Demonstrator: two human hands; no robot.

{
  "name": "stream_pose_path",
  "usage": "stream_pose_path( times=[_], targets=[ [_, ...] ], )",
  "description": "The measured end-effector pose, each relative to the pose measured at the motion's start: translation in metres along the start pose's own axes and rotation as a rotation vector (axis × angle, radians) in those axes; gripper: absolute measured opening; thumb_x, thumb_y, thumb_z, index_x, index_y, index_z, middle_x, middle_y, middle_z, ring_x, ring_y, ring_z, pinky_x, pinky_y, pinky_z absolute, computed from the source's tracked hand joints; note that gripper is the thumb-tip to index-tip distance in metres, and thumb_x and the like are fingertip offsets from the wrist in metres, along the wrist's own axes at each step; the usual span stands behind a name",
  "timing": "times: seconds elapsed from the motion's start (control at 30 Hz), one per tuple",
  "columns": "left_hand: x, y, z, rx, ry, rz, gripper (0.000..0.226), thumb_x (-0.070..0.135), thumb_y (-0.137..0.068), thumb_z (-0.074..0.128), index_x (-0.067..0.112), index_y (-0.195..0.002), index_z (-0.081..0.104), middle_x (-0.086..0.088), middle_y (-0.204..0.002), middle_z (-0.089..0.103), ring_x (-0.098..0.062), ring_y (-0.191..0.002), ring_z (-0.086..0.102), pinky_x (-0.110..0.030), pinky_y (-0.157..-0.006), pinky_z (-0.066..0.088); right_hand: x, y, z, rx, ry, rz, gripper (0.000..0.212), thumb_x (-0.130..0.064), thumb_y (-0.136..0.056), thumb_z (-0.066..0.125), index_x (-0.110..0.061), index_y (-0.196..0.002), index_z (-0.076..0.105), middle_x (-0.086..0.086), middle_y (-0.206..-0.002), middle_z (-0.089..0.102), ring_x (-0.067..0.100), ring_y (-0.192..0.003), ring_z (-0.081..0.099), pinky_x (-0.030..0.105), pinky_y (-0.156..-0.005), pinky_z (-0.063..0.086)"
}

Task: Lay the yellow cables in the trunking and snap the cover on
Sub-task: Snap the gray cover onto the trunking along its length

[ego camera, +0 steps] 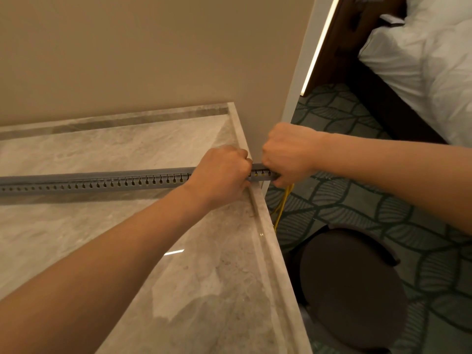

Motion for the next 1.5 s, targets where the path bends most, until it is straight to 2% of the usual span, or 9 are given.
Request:
stream_pose_path(
  times=[0.37,0.67,0.73,0.9,1.13,1.23,1.33,1.43,1.5],
  targets=[
    [0.011,0.002,0.0,-0.015,-0.077,0.079,0.015,0.013,-0.086,0.053,0.006,-0.087,0.065,-0.01,-0.083,0.063,-0.028,-0.076,0.058,-0.033,-0.055,0.03,0.0,0.005,0.0,0.026,-0.085,0.007,0.048,-0.036,-0.076,0.059,-0.021,-0.045,0.026,-0.005,-0.04,0.027,0.008,-0.035,0.024,0.021,-0.04,0.013],
    [-0.008,0.017,0.006,0.062,-0.013,-0.014,0.024,0.022,-0.092,0.048,0.014,-0.114,0.053,-0.004,-0.099,0.059,-0.025,-0.09,0.056,-0.032,-0.051,0.03,0.003,0.016,0.005,0.052,0.048,0.236,0.036,-0.038,-0.08,0.048,-0.019,-0.051,0.037,-0.004,-0.046,0.035,0.013,-0.038,0.029,0.024,-0.041,0.012],
    [-0.02,0.025,0.014,0.002,-0.093,-0.047,0.026,0.018,-0.091,0.048,0.016,-0.117,0.047,-0.002,-0.098,0.059,-0.022,-0.087,0.056,-0.03,-0.05,0.027,0.002,0.017,0.011,0.049,-0.002,0.306,0.032,-0.035,-0.082,0.051,-0.02,-0.056,0.041,-0.004,-0.048,0.036,0.013,-0.04,0.028,0.024,-0.041,0.012],
    [-0.04,0.039,0.022,-0.087,-0.236,-0.128,0.019,0.013,-0.09,0.044,0.014,-0.11,0.044,-0.001,-0.091,0.059,-0.02,-0.07,0.05,-0.03,-0.048,0.023,0.0,0.016,0.011,0.058,-0.068,0.353,0.048,-0.03,-0.08,0.056,-0.02,-0.047,0.023,-0.005,-0.042,0.027,0.01,-0.036,0.023,0.021,-0.041,0.011],
    [-0.037,0.036,0.025,-0.116,-0.284,-0.11,0.02,0.008,-0.087,0.041,0.012,-0.107,0.043,-0.003,-0.089,0.06,-0.02,-0.059,0.038,-0.03,-0.048,0.021,-0.002,0.016,0.006,0.02,-0.058,0.356,0.044,-0.028,-0.085,0.054,-0.019,-0.051,0.027,-0.005,-0.046,0.032,0.01,-0.039,0.027,0.022,-0.041,0.013],
    [-0.041,0.038,0.026,-0.12,-0.304,-0.107,0.02,0.012,-0.09,0.041,0.013,-0.11,0.041,0.0,-0.087,0.059,-0.019,-0.058,0.04,-0.028,-0.043,0.014,0.001,0.012,-0.006,-0.019,-0.032,0.402,0.044,-0.042,-0.087,0.052,-0.019,-0.053,0.034,-0.004,-0.053,0.039,0.012,-0.043,0.034,0.026,-0.041,0.015],
    [-0.044,0.042,0.025,-0.089,-0.249,-0.094,0.023,0.025,-0.093,0.043,0.016,-0.114,0.041,0.0,-0.093,0.059,-0.021,-0.069,0.055,-0.03,-0.045,0.023,0.005,0.003,-0.026,-0.008,-0.136,0.478,0.057,-0.067,-0.084,0.037,-0.018,-0.056,0.035,-0.001,-0.057,0.041,0.016,-0.047,0.037,0.027,-0.044,0.017],
    [-0.06,0.051,0.027,-0.093,-0.168,-0.142,0.042,0.048,-0.092,0.039,0.017,-0.121,0.038,0.0,-0.098,0.061,-0.023,-0.081,0.061,-0.031,-0.05,0.03,-0.006,-0.02,-0.044,0.135,-0.254,0.457,0.057,-0.068,-0.084,0.034,-0.015,-0.064,0.036,-0.002,-0.059,0.038,0.016,-0.053,0.038,0.028,-0.046,0.017],
    [-0.082,0.064,0.032,-0.128,-0.161,-0.187,0.046,0.05,-0.09,0.042,0.018,-0.123,0.035,0.0,-0.1,0.062,-0.024,-0.084,0.062,-0.03,-0.052,0.032,-0.016,-0.036,-0.048,0.216,-0.381,0.438,0.05,-0.068,-0.084,0.036,-0.019,-0.079,0.046,-0.003,-0.066,0.041,0.018,-0.063,0.042,0.029,-0.05,0.024]
  ],
)
Point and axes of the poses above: each hand's wrist, its own y-axis away from the middle knuckle, its own z-axis out of the palm, x = y × z, the point moved 9 cm from there along -y, towards the middle knuckle
